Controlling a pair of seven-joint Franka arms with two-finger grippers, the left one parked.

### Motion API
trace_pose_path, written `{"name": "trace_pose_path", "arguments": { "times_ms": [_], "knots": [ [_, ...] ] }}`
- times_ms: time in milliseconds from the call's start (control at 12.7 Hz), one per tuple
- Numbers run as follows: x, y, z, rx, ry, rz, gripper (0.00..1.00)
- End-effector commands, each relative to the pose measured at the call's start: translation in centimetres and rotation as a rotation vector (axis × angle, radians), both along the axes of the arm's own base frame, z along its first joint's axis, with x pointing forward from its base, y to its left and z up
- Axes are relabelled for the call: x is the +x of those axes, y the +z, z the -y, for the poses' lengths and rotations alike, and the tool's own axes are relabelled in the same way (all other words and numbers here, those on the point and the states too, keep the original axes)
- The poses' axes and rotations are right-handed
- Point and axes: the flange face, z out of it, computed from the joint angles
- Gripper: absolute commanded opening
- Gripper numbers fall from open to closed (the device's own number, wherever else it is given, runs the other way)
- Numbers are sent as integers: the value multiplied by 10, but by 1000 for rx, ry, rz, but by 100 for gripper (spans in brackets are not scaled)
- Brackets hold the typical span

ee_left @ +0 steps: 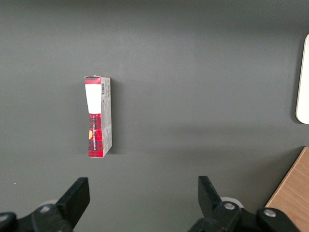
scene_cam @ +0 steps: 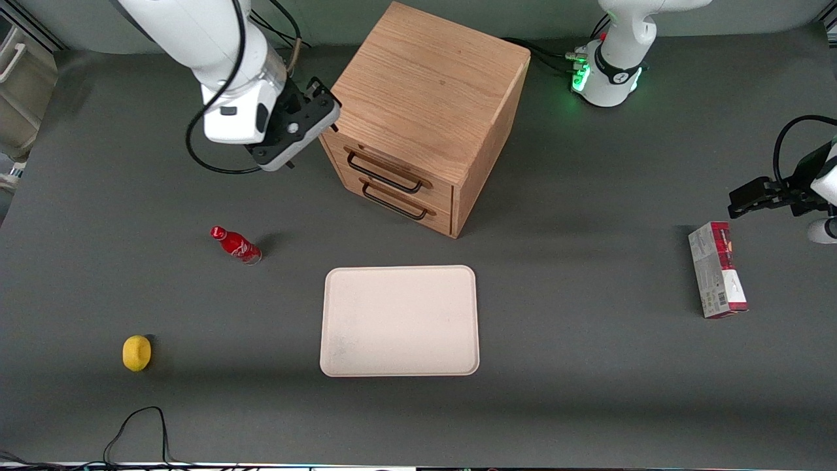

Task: Open upper drawer
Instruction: 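Move the right gripper to the upper drawer's black handle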

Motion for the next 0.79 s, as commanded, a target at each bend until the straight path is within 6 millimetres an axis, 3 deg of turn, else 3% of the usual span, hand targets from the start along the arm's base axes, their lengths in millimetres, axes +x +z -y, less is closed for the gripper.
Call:
{"name": "trace_pose_path", "arguments": {
  "times_ms": [0,393,708],
  "knots": [
    [13,-45,-15,22,60,-100,100],
    [12,-120,-33,38,62,-113,100],
    [1,-155,-42,31,76,-128,100]
  ]
}}
